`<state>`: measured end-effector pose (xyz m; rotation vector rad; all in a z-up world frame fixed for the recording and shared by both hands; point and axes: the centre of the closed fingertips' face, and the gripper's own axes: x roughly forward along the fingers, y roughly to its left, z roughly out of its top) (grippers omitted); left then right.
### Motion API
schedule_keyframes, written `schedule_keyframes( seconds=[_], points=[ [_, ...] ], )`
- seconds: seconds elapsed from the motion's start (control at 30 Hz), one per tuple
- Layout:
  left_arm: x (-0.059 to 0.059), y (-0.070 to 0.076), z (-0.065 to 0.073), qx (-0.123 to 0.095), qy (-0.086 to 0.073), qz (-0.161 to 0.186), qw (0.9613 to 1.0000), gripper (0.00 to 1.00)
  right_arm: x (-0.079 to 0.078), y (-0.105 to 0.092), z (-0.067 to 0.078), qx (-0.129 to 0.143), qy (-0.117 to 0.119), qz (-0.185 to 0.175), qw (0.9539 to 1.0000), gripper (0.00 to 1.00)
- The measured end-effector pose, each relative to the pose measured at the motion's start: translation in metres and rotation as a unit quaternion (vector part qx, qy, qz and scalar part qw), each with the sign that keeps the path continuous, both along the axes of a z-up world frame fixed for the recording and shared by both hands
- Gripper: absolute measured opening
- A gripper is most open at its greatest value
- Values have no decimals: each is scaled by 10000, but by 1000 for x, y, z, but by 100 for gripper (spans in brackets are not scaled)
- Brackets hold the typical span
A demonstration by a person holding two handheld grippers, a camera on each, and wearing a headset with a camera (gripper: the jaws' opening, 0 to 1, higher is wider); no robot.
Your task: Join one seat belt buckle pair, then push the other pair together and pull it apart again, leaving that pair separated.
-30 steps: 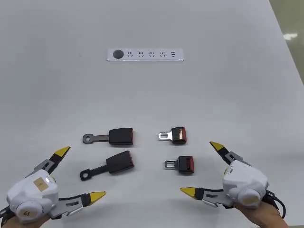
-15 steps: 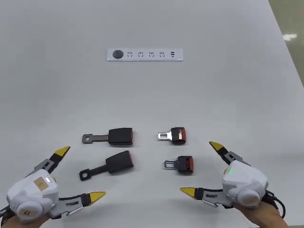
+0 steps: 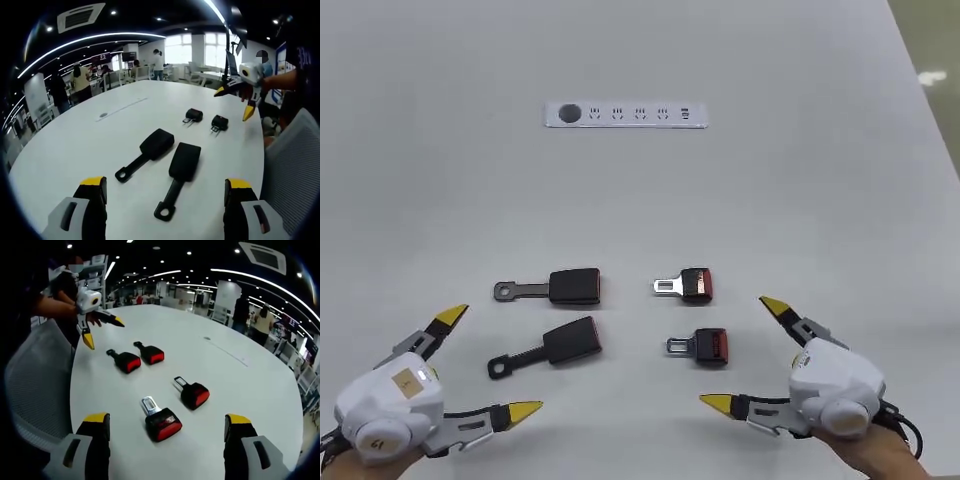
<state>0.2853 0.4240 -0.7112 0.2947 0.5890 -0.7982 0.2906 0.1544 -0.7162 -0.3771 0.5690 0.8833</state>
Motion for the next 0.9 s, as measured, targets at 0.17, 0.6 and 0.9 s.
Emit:
schedule_keyframes(
  seconds=[0.17,0.6,0.9],
  points=[
    [3,0,-3,36,20,-82,10000,99,1,2,-1,-33,-11,106,9999,95],
    [7,-14,-14,143,182,-410,9989,90,4,3,-10,-234,-22,388,9990,86],
    [8,-24,-25,295,282,-635,9971,77,6,4,-19,-443,24,653,9969,77]
  ],
)
